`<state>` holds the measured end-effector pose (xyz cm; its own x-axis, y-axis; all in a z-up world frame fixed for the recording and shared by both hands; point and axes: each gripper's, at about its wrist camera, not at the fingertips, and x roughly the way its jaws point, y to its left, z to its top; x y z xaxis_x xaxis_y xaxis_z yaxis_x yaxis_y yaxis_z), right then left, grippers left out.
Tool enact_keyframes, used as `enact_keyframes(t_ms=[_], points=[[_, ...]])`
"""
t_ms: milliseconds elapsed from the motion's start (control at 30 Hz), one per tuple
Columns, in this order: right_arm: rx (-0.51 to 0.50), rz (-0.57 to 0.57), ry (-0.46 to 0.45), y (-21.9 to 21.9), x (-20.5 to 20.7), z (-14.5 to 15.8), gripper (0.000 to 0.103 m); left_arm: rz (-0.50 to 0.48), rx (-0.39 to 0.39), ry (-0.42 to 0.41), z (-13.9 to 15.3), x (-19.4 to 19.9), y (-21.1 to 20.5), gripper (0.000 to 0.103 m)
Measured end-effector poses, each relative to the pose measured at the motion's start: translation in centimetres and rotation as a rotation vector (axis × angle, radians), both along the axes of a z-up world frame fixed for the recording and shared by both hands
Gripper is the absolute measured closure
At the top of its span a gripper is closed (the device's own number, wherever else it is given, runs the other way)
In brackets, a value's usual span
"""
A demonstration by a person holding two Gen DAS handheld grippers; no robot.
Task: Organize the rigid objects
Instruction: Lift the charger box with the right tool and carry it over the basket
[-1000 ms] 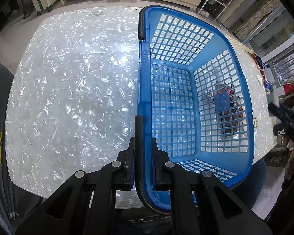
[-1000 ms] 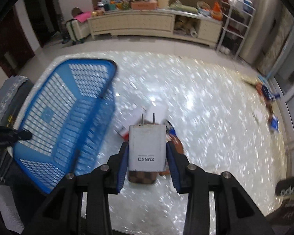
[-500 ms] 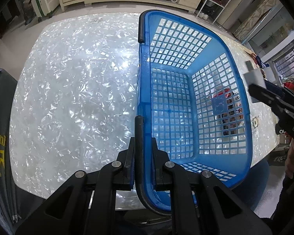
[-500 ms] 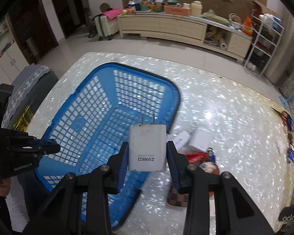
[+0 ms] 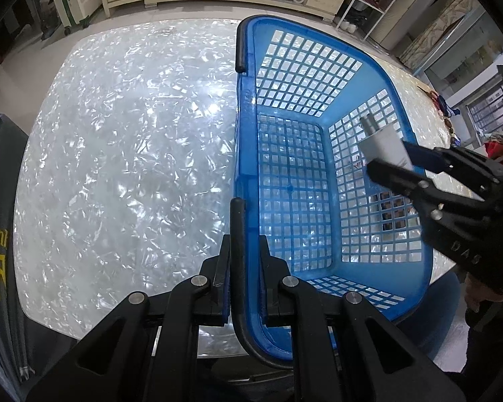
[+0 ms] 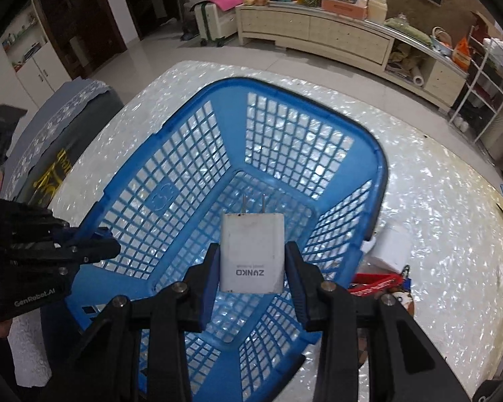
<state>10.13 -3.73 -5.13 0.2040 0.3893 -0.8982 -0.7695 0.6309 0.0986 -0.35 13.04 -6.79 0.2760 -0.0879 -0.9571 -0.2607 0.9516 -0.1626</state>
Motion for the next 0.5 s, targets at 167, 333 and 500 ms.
enact_keyframes(t_ms=[167,333,500], points=[[-0.017,0.029,0.024,0.8,0.0,-1.1,0.067,0.005,-0.006,0.007,-0.4,-0.3,0.2,0.09],[-0.018,0.033,0.023,1.2,0.2,-1.6,0.067,0.01,-0.01,0.011,-0.7,-0.5,0.4,0.09],[-0.021,0.038,0.012,1.5,0.3,-1.8,0.067,0.005,-0.01,0.011,-0.6,-0.5,0.3,0.09]])
